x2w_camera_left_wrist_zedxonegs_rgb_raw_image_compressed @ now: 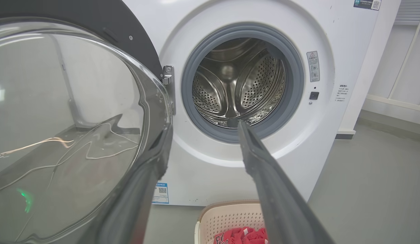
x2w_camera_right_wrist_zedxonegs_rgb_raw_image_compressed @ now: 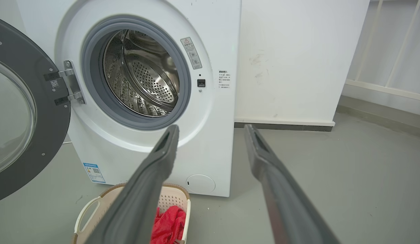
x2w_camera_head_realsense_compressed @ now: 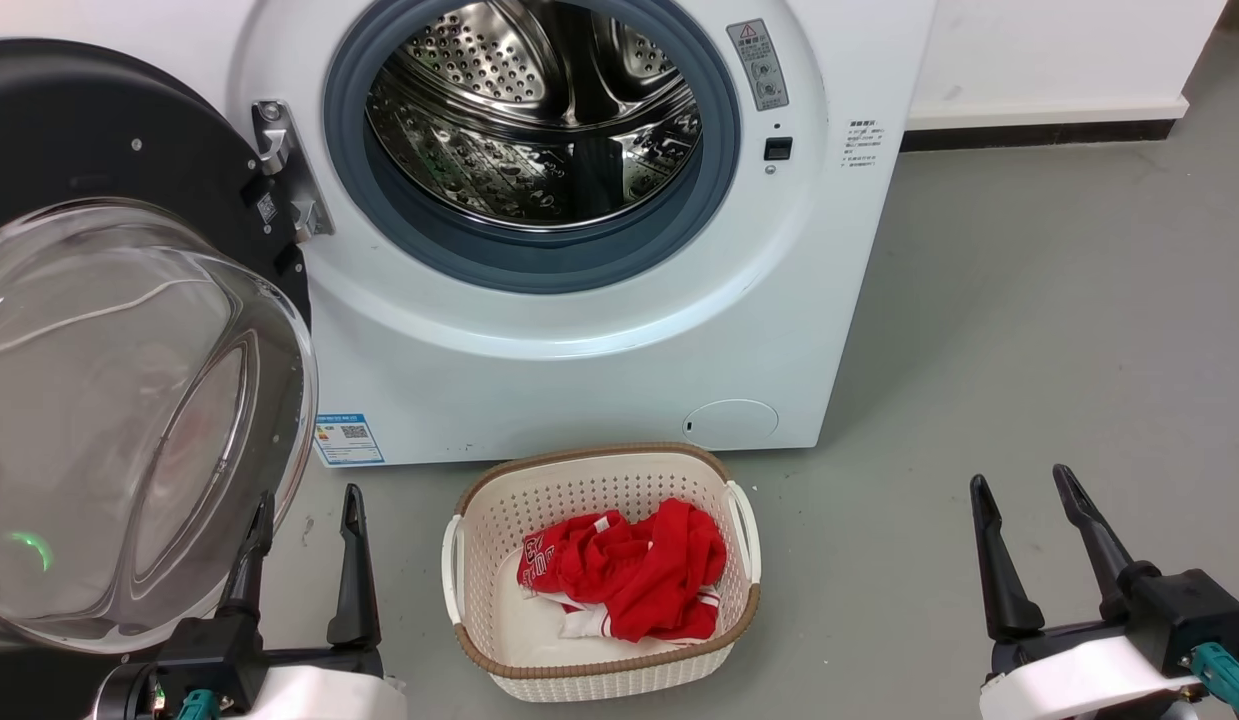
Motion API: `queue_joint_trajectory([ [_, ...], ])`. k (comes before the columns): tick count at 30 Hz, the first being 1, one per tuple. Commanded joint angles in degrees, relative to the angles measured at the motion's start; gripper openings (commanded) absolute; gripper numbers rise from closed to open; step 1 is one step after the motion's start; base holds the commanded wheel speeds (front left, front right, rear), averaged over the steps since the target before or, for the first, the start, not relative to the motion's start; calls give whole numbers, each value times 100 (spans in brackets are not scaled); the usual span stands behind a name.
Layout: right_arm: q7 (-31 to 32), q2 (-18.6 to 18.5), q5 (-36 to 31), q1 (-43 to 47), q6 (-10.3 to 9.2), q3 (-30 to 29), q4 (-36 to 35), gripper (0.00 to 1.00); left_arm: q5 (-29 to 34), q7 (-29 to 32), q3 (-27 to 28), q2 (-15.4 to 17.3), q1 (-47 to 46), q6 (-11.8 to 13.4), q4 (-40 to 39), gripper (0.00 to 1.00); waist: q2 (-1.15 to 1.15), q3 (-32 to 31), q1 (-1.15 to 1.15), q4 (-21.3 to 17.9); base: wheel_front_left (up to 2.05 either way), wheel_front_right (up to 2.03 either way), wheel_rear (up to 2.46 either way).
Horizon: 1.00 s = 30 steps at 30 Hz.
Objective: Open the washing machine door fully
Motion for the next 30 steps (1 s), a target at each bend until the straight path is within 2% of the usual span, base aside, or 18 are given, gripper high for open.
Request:
queue_joint_trajectory([
  [1,-11,10,21,30,-4,2,5,100,33,-13,9,-4,-38,-16,-34,100,0,-11,0,5,0,0,0],
  [4,-13,10,19,25,-4,2,13,100,-38,-13,5,-6,0,-103,-39,100,0,-27,0,8,0,0,0],
  [5,0,0,8,0,0,1,11,0,-33,0,2,-7,8,-105,-32,0,0,-28,0,8,0,0,0],
  [8,-1,1,74,42,0,20,104,0,-101,34,14,-16,29,-112,107,0,0,-30,0,9,0,0,0],
  [30,349,-123,2627,-256,-1,20,456,0,-2401,611,129,-17,-267,-259,452,0,0,-13,0,51,0,0,0],
])
